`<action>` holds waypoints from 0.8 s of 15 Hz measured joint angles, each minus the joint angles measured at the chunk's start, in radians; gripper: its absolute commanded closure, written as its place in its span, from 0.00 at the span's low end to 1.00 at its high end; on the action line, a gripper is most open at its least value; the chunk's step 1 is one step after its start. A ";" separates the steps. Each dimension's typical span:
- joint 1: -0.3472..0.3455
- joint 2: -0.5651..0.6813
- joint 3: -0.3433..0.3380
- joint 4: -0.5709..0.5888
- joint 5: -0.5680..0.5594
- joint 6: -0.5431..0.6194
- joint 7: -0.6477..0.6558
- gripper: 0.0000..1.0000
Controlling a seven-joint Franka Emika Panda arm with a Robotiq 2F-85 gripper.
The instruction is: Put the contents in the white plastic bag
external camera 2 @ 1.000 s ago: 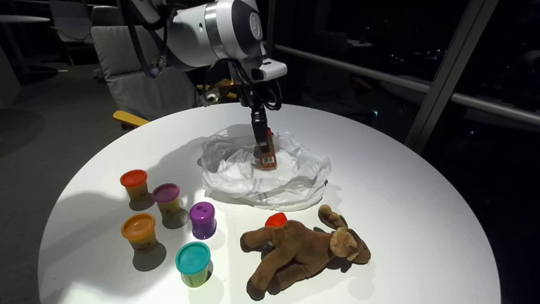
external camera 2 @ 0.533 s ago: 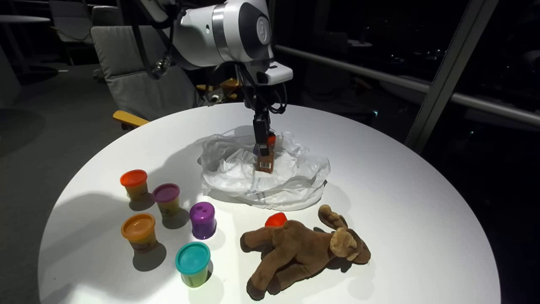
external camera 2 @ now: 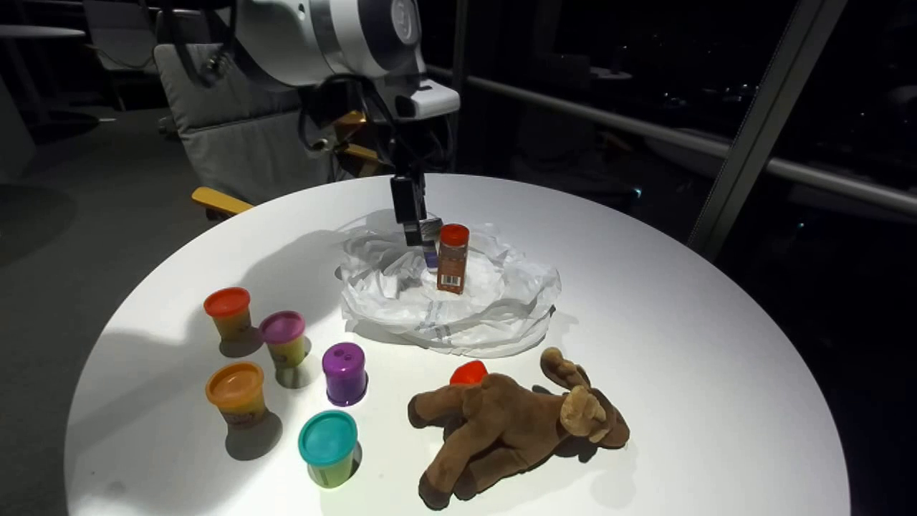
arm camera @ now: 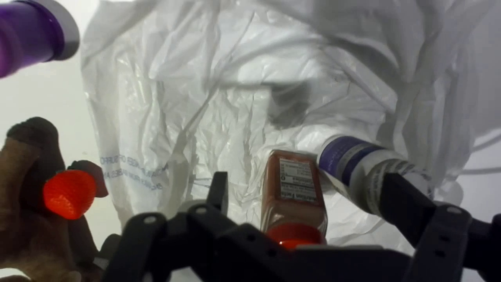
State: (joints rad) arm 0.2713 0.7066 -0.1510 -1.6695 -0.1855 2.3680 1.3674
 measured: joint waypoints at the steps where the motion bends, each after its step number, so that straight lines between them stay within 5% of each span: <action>1: 0.027 -0.042 0.000 -0.045 -0.015 0.014 0.015 0.00; 7: 0.119 -0.242 0.101 -0.296 -0.055 0.085 0.033 0.00; 12: 0.123 -0.236 0.165 -0.409 -0.056 0.113 0.031 0.00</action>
State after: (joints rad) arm 0.3941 0.4704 0.0141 -2.0782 -0.2419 2.4812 1.3981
